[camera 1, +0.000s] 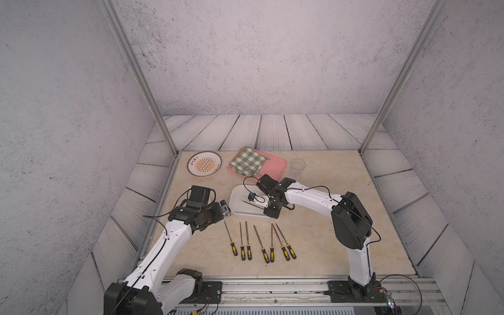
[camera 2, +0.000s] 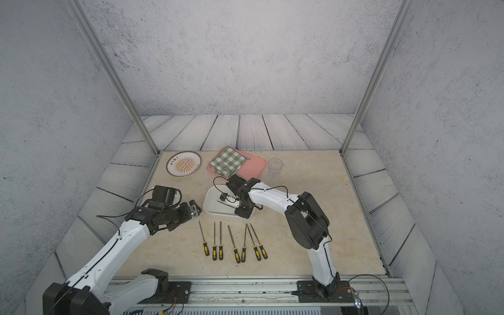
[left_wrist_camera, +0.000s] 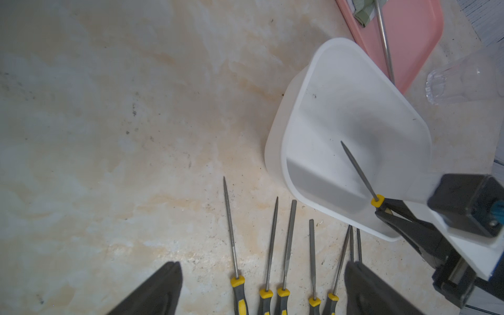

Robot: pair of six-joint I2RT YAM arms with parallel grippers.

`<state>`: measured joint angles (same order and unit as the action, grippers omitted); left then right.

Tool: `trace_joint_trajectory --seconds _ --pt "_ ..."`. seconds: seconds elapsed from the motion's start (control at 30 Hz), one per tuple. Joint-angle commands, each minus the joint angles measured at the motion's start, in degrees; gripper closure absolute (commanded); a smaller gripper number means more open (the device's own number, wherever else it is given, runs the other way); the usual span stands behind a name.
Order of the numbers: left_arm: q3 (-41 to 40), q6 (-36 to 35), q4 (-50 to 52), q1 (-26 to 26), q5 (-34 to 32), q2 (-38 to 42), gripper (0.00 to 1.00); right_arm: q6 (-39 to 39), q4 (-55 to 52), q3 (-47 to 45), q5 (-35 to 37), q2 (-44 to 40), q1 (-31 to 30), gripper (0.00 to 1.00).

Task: Put the file tool into the storage box
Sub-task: Place the file tool in the storage box, then pick up the file tool from the center of the board.

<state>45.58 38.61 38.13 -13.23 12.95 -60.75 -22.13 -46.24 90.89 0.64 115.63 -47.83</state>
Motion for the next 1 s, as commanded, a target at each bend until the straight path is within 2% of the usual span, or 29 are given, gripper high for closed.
trace_joint_trajectory --seconds 0.0,0.03,0.13,0.27,0.47,0.6,0.67,0.9,0.97 --pt "0.19 -0.75 -0.3 0.48 0.8 -0.52 0.02 0.65 -1.89 2.15 0.5 0.36 -0.4 0.88" --pt "0.36 -0.79 -0.16 0.44 0.85 -0.72 0.02 0.91 -2.86 3.11 -0.18 0.78 -0.34 0.85" --pt "0.44 -0.54 0.01 0.41 1.01 -0.77 0.02 2.37 -4.66 5.3 -1.7 1.18 -0.42 0.67" --pt "0.37 -0.03 0.37 0.48 1.45 -0.52 0.02 3.72 -4.5 5.89 -2.88 -0.53 -0.42 0.55" --pt "0.36 -0.21 1.42 0.44 0.32 0.09 0.02 7.13 -2.78 5.33 -1.27 -5.82 -0.41 0.53" --pt "0.56 -1.24 1.63 0.41 -0.07 0.92 0.02 14.22 0.36 1.6 2.31 -12.16 -0.42 0.54" --pt "0.98 -2.2 1.64 0.45 0.1 1.42 0.01 18.7 2.76 -2.83 2.26 -16.91 -0.42 0.57" --pt "0.65 -2.53 -1.21 0.41 2.95 1.61 0.0 33.37 9.21 -19.86 1.17 -33.78 -0.35 0.57" --pt "0.39 -2.22 -1.51 0.4 4.0 0.85 0.02 37.42 9.65 -24.5 0.62 -38.27 -0.42 0.57"
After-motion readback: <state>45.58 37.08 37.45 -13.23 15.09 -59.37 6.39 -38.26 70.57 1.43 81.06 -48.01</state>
